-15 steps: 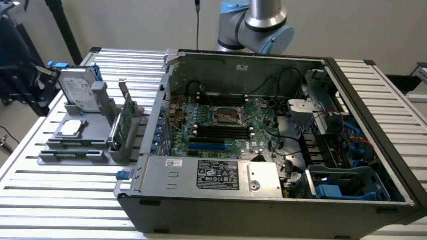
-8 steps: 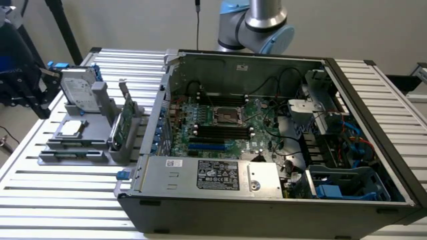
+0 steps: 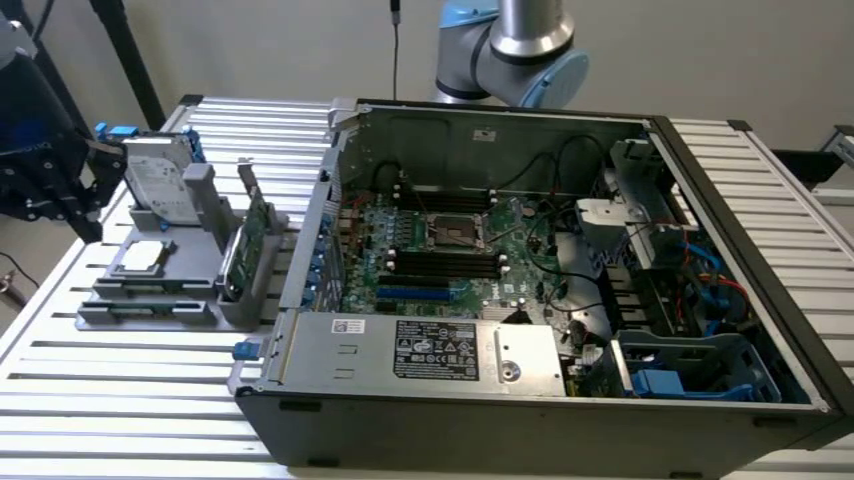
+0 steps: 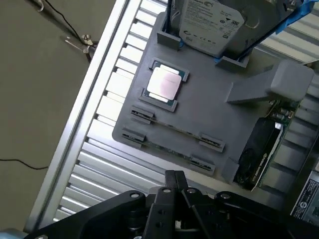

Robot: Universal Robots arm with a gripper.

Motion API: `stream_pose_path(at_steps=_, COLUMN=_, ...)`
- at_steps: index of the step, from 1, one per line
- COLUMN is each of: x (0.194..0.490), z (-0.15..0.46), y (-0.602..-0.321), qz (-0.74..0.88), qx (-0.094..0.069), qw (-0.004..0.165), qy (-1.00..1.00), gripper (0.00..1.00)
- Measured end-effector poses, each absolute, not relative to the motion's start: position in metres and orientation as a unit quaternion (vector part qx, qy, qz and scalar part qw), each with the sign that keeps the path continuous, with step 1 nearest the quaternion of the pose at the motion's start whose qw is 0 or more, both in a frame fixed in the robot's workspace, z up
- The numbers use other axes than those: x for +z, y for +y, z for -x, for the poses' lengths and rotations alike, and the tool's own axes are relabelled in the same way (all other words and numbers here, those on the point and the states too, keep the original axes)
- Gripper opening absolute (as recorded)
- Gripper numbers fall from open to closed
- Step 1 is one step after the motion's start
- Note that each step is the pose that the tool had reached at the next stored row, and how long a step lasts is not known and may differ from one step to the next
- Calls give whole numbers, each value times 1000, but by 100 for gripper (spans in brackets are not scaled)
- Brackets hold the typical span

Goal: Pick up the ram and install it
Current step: 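Pick up the ram and move it above insertion slot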

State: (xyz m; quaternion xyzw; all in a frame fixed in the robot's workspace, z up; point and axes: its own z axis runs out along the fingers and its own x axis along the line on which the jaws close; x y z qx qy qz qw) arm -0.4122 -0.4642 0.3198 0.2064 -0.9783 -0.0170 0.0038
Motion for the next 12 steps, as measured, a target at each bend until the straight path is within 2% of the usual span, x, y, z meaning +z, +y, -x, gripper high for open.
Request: stream_pose_path(at_steps=12, x=311, z=412, y=-464, qz=-312, qx=-17, qw=6, qy=-950, gripper=11)
